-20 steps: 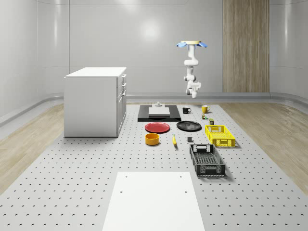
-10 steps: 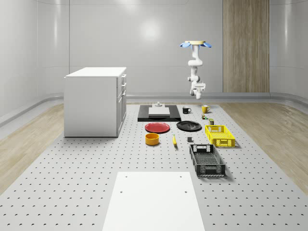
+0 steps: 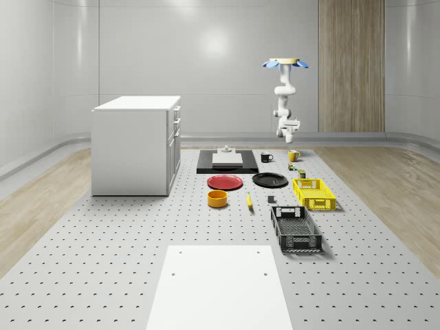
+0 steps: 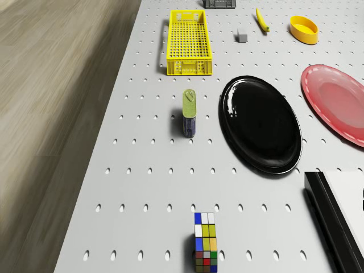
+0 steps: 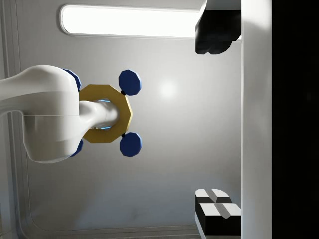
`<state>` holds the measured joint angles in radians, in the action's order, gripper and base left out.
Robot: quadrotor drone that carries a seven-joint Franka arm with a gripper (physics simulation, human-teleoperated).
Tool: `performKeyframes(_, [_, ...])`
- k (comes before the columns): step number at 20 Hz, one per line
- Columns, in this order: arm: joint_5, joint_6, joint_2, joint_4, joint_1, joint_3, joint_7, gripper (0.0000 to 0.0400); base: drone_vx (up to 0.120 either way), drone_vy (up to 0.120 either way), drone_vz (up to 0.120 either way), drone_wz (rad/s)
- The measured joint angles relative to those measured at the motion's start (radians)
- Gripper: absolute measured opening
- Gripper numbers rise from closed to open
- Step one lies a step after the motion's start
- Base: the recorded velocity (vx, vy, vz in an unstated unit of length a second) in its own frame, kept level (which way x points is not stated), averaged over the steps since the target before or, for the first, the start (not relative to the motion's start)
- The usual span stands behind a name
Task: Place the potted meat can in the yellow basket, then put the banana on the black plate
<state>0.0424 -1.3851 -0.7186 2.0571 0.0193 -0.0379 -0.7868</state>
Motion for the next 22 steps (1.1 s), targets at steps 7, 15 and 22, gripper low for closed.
performKeyframes(7, [0.104,-0.007,-0.006,0.011,0.023,-0.074,-0.014,0.0400,0.120,0.000,0.000,0.000])
performKeyframes(15, [0.500,-0.026,-0.032,0.117,0.113,-0.348,-0.075,0.0400,0.120,0.000,-0.045,0.000])
performKeyframes(22, [1.238,-0.032,-0.119,0.507,0.332,-0.778,-0.279,0.0400,0.120,0.000,-0.103,0.000])
